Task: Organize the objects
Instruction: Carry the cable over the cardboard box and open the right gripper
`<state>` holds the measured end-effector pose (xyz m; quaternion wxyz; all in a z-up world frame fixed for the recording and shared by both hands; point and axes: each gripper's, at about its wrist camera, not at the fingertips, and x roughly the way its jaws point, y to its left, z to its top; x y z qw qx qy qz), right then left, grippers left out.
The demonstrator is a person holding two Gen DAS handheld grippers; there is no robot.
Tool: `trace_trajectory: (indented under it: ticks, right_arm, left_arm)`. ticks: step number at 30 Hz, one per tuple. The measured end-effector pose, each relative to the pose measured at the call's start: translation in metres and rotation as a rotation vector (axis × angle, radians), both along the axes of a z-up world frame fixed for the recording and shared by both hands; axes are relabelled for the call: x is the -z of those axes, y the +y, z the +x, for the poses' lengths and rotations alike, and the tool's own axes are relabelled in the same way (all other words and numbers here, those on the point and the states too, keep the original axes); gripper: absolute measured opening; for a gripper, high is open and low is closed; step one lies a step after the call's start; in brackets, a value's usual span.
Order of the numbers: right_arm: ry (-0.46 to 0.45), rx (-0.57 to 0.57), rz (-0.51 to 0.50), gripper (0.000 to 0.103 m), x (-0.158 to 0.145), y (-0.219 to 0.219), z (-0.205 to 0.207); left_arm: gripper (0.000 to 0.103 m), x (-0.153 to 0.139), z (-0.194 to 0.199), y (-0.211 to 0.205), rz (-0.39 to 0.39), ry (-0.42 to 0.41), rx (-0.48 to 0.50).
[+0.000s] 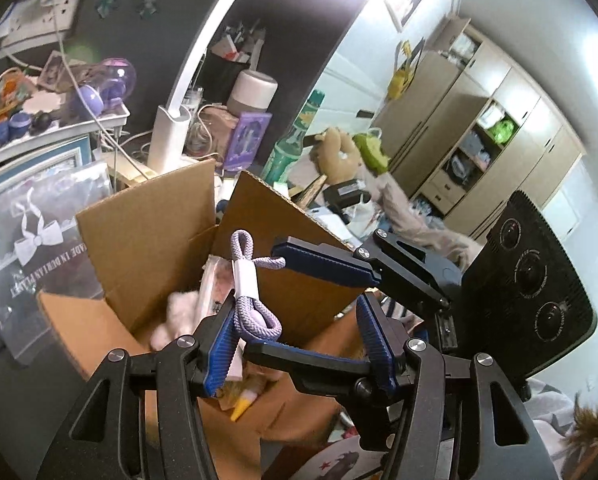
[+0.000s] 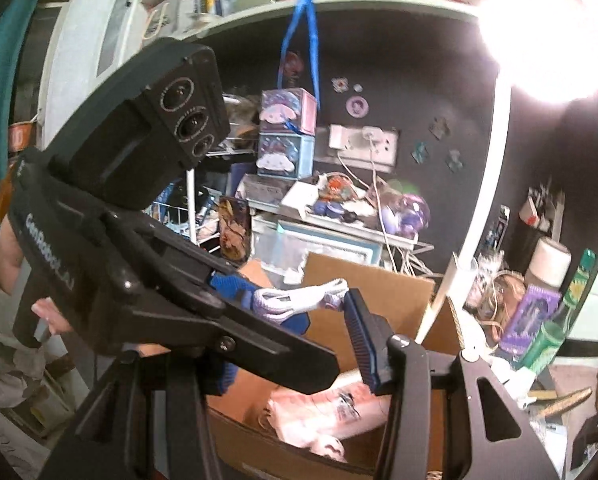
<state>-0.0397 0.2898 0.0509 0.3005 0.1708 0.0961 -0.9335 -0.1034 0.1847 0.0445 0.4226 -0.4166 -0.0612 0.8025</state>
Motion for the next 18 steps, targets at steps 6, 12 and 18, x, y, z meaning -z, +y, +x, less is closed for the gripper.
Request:
trace_trajectory:
  ticks: [6, 12, 18]
  right_arm:
    - [-0.051, 0.02, 0.006, 0.044, 0.006, 0.012, -0.008]
    - [-0.065, 0.046, 0.023, 0.05, 0.01, 0.017, -0.012]
    - [-0.068, 0.072, 0.009, 0.063, 0.009, 0.024, -0.014]
  left_arm:
    - [0.054, 0.003, 0.001, 0.017, -0.078, 0.03, -0.011]
    - [0.062, 0.003, 0.004, 0.024, -0.127, 0.068, -0.024]
    - [0.08, -0.001, 0.014, 0.023, -0.153, 0.115, -0.044]
